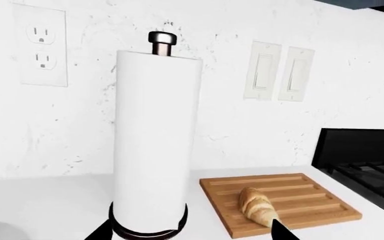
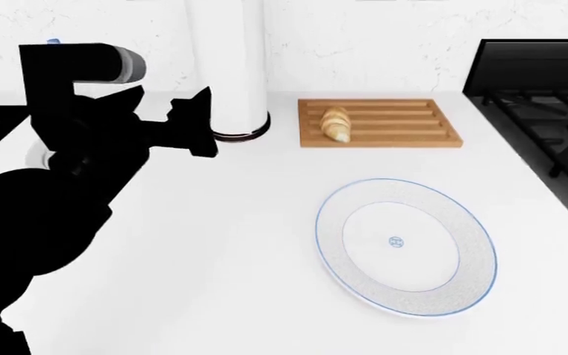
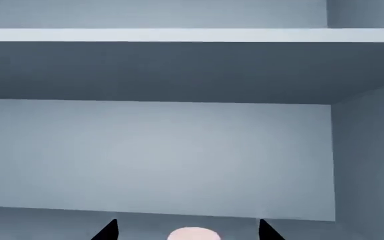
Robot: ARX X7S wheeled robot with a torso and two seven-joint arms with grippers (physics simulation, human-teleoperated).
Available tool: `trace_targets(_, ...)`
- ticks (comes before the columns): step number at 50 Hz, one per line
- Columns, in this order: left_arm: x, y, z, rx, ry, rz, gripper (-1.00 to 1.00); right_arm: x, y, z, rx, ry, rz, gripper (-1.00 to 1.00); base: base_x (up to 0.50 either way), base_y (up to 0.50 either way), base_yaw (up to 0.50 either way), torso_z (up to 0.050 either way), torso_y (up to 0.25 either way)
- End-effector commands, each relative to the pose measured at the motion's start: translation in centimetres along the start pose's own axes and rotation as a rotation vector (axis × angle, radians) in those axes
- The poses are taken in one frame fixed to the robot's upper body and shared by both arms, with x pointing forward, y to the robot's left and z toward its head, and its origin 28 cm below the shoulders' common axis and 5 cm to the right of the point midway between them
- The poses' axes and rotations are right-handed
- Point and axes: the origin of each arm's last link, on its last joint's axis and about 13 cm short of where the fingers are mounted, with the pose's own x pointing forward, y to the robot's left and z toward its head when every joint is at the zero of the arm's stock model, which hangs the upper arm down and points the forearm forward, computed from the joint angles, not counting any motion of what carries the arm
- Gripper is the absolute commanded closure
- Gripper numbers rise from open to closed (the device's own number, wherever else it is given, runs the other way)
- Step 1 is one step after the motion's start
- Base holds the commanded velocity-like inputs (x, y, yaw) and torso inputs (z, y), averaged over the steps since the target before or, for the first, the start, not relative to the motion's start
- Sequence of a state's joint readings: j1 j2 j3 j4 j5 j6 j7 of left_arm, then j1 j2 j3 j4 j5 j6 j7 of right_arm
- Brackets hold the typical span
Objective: From the different types of pastries on the counter, select a croissant and place it on the cutting board. Then retrieve a jar of jam from the cabinet and place it alongside the croissant on the cutting board.
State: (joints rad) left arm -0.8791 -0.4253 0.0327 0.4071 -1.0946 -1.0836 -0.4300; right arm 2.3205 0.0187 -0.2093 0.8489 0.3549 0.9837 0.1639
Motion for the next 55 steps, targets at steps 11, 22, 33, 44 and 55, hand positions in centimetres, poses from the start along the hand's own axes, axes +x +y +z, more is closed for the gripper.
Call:
trace_targets(11,0.1,0.1,0.2,-0.013,-0.019,0.002,-1.0,3.0,-2.2,-6.7,-0.053,0.31,-0.115,-1.0,0.0,0.0,0.0,0.033,0.0)
trace_targets(22,-0.4,-0.2,0.6,-0.02,-0.069,-0.003,-1.0,2.7,-2.0,-6.5,-0.049,0.349,-0.093,-1.0,0.0,0.0,0.0,0.018,0.001)
trace_targets(33,-0.4,-0.1,0.7,-0.016,-0.051,0.001,-1.0,2.8,-0.8,-7.5,-0.046,0.393,0.005,-1.0,0.0,0.0,0.0,0.039,0.0)
trace_targets(44,-0.3,0.2,0.5,-0.023,-0.041,0.004,-1.0,3.0,0.0,-7.4,-0.029,0.349,0.039,-1.0,0.0,0.0,0.0,0.0,0.0)
trace_targets(55,-0.4,0.0,0.5,-0.016,-0.03,-0.009,-1.0,3.2,-0.4,-7.0,-0.061,0.29,-0.005,-1.0,0.01,0.0,0.0,0.0,0.0)
